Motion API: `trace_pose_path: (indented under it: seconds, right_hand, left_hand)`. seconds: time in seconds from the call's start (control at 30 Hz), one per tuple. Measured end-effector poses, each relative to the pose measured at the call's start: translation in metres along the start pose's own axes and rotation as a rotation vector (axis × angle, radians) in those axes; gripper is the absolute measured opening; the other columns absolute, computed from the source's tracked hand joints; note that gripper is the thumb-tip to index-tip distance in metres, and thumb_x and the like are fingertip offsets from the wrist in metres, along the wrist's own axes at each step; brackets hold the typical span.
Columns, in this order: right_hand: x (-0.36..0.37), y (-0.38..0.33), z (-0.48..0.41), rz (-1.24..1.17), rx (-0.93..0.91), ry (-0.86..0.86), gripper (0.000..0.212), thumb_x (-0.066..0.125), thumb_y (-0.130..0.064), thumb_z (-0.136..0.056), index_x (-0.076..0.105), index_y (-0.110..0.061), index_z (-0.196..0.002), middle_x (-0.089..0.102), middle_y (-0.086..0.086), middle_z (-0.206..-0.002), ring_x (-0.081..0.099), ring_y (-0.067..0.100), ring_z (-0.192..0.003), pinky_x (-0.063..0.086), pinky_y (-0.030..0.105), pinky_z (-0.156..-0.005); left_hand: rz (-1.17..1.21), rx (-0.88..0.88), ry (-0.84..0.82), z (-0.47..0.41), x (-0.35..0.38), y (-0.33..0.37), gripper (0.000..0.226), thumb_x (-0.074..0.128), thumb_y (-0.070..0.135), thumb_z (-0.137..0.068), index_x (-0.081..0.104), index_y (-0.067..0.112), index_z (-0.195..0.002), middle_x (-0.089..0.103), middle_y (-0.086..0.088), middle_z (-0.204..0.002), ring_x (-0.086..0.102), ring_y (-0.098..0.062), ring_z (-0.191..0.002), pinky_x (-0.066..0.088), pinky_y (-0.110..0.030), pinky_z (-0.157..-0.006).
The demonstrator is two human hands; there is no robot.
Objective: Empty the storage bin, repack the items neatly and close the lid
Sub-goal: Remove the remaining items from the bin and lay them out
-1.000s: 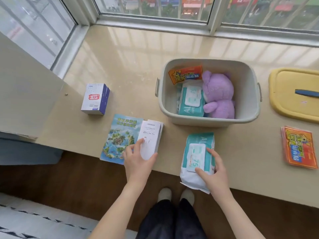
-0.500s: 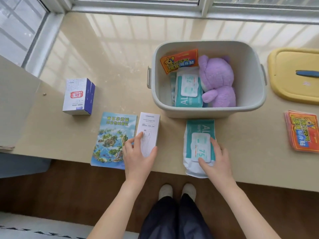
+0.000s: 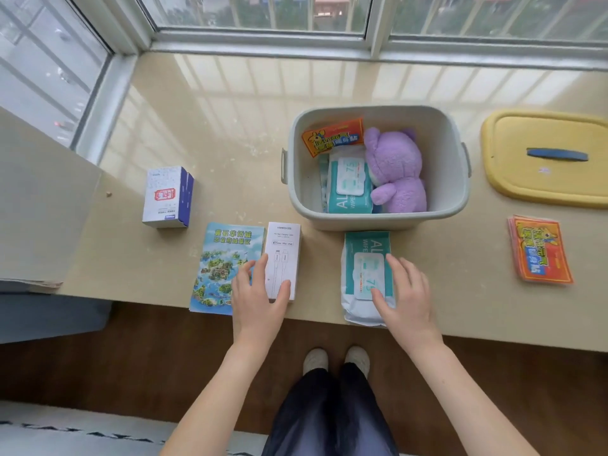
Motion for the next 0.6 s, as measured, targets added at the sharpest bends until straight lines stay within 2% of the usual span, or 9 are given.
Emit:
trace_pose_path:
  seconds: [0.2, 0.33, 0.47, 0.6]
  right_hand:
    - [-0.119, -0.08, 0.022, 0.075, -0.154, 0.15, 0.055, 0.068, -0.024, -0.086, 0.052, -0.008, -0.136, 0.057, 0.011, -0.128, 0.049, 0.026, -0.119, 0.049, 0.042, -0.098]
    - [-0.187, -0.115, 0.043, 0.135, -0.221, 0.274, 0.05, 0.048, -0.036, -0.092, 0.059, -0.004, -0.129, 0.062, 0.012, -0.12, 0.055, 0.029, -0.111, 0.042, 0.035, -0.098]
    - [-0.214, -0.116, 0.057, 0.108, -0.176, 0.314, 0.048, 0.042, -0.037, -0.094, 0.061, -0.006, -0.124, 0.064, 0.009, -0.115, 0.057, 0.028, -0.105, 0.041, 0.035, -0.094]
    - [-0.203, -0.1, 0.066, 0.114, -0.132, 0.296, 0.047, 0.042, -0.037, -0.094, 0.062, -0.006, -0.122, 0.066, 0.009, -0.11, 0.058, 0.028, -0.1, 0.041, 0.033, -0.091]
  left_hand:
    - [-0.051, 0.289, 0.075, 0.037, -0.108, 0.085, 0.057, 0.034, 0.046, -0.093, 0.048, 0.016, -0.14, 0.053, -0.004, -0.132, 0.044, -0.018, -0.122, 0.039, -0.034, -0.099]
    - [-0.052, 0.437, 0.137, 0.064, -0.162, 0.129, 0.053, 0.031, 0.042, -0.096, 0.056, 0.013, -0.133, 0.06, -0.005, -0.126, 0.053, -0.021, -0.115, 0.044, -0.035, -0.095]
    - [0.001, 0.482, 0.15, 0.087, -0.176, 0.148, 0.047, 0.032, 0.038, -0.096, 0.062, 0.013, -0.121, 0.065, -0.003, -0.114, 0.057, -0.022, -0.104, 0.048, -0.035, -0.088]
    - [-0.018, 0.486, 0.059, 0.098, -0.15, 0.148, 0.048, 0.03, 0.04, -0.096, 0.063, 0.015, -0.118, 0.064, 0.001, -0.111, 0.056, -0.019, -0.102, 0.046, -0.03, -0.086]
Point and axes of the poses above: each hand's wrist, its own z-axis away from the middle knuckle, its own x-axis out of the palm, y = z × x, the point moved 8 cm from there along -z, towards the middle knuckle
